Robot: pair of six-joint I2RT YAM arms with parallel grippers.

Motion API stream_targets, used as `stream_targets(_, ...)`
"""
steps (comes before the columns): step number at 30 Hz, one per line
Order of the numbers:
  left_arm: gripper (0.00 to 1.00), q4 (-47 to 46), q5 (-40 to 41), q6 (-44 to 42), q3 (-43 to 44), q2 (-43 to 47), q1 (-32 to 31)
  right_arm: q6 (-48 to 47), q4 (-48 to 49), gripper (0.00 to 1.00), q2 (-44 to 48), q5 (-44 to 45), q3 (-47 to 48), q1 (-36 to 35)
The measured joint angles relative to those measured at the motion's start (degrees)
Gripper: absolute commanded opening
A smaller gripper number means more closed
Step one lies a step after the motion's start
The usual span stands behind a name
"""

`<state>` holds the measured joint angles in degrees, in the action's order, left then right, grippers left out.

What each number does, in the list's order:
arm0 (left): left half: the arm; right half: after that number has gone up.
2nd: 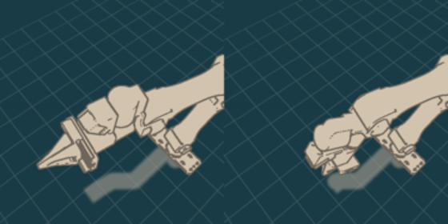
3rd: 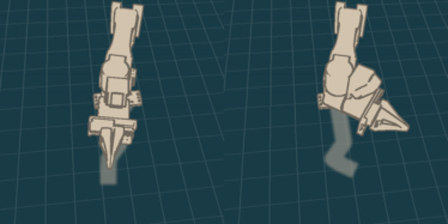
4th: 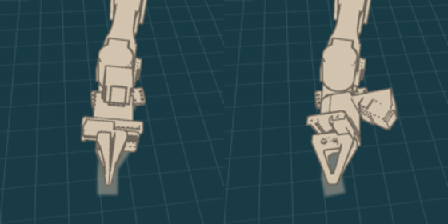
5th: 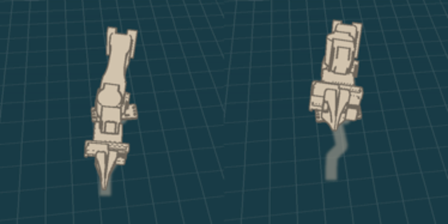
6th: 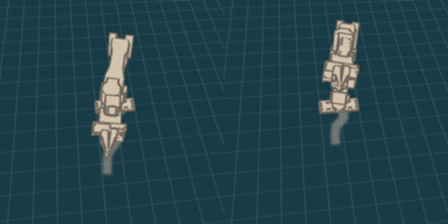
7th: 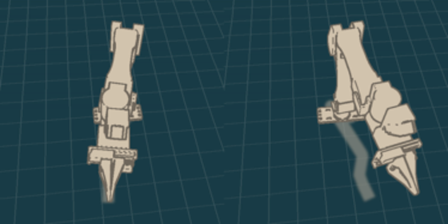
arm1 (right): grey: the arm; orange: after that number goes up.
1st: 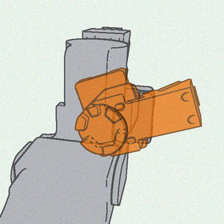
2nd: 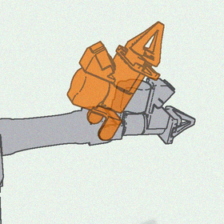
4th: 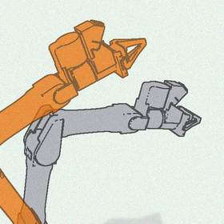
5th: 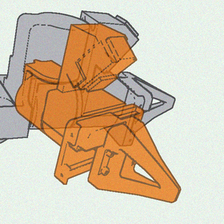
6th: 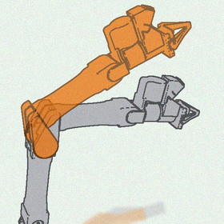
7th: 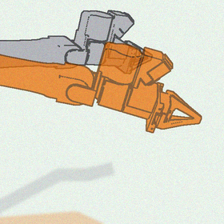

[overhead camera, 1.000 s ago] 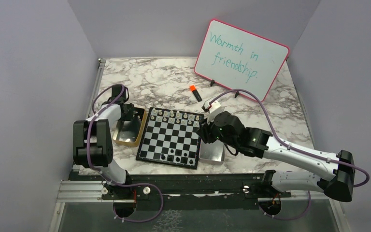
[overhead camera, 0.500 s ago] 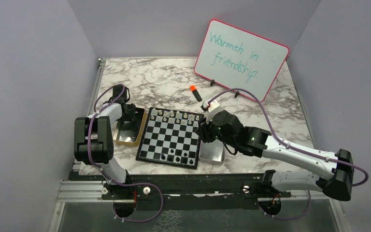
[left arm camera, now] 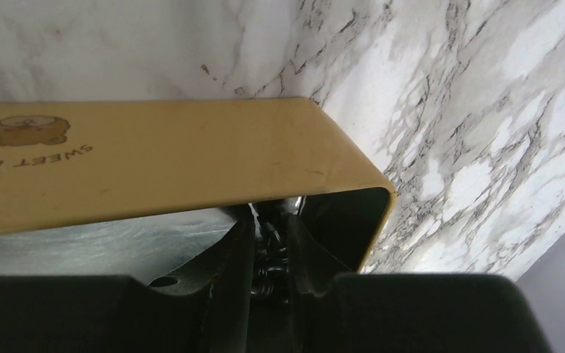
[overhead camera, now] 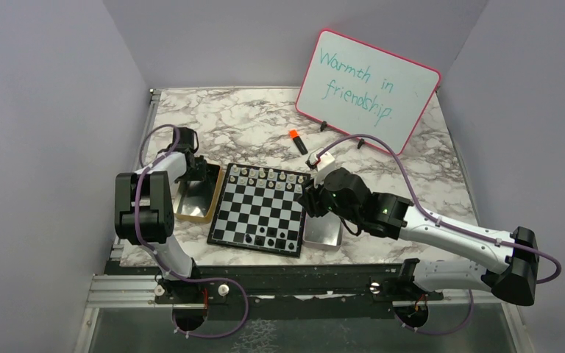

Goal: Set up the chess pieces on the board
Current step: Pick up the chess piece from the storage box.

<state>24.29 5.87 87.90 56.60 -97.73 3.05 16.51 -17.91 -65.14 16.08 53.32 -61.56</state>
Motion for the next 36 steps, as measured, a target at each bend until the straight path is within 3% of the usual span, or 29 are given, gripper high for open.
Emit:
stream_targets(8, 0.17, 5.2, -0.5, 4.5, 1.9, -0.9, 0.4, 0.0, 0.0, 0.4, 0.0, 0.0, 0.0, 0.0)
stream_targets(19, 0.0, 8.5, 0.1, 6.0, 1.8, 1.7, 1.1, 0.1, -0.1, 0.4, 0.6, 0.0, 0.0, 0.0)
stream_targets(23, 0.0, 8.7, 1.3, 5.7, 1.8, 4.2, 1.1, 0.4, -0.1, 0.4, 0.7, 0.0, 0.0, 0.0)
stream_targets(31, 0.0, 8.8, 5.6, -1.7, 1.9, 9.3, 1.4, 0.6, -0.2, 0.4, 1.0, -0.1, 0.0, 0.0)
stream_targets(36, 0.0, 6.6, 7.9, -12.8, 1.9, 16.7, 1.4, 1.3, -0.1, 0.4, 2.5, -0.1, 0.0, 0.0)
